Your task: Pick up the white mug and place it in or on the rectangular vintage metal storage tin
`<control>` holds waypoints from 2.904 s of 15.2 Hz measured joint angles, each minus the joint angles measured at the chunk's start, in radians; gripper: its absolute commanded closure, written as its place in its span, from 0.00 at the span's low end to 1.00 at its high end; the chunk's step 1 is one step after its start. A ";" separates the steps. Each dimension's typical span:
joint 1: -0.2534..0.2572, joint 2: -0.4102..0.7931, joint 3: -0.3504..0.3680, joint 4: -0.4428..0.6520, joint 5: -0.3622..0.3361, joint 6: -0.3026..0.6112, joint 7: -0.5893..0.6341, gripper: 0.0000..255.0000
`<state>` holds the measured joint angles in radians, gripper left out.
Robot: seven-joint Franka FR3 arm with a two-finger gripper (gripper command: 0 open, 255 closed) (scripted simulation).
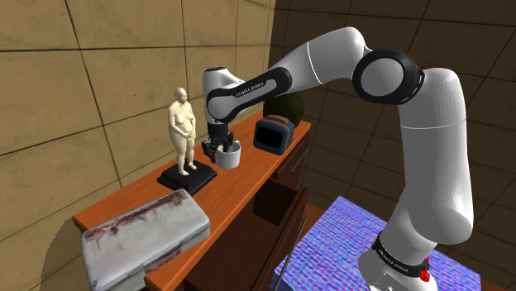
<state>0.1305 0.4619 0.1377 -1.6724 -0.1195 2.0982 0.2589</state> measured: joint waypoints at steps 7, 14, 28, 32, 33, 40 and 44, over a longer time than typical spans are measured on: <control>0.000 0.000 0.000 0.000 0.000 0.000 0.000 1.00; -0.002 -0.021 0.002 0.021 0.005 -0.041 -0.005 1.00; -0.001 -0.081 0.008 0.123 0.018 -0.202 -0.017 1.00; -0.001 -0.090 0.009 0.167 0.021 -0.255 -0.022 1.00; 0.000 -0.088 0.010 0.184 0.021 -0.270 -0.021 1.00; 0.003 -0.093 0.011 0.266 0.023 -0.357 -0.026 1.00; 0.021 -0.103 0.019 0.286 0.023 -0.389 -0.003 1.00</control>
<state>0.1510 0.3590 0.1569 -1.3859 -0.0966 1.7094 0.2557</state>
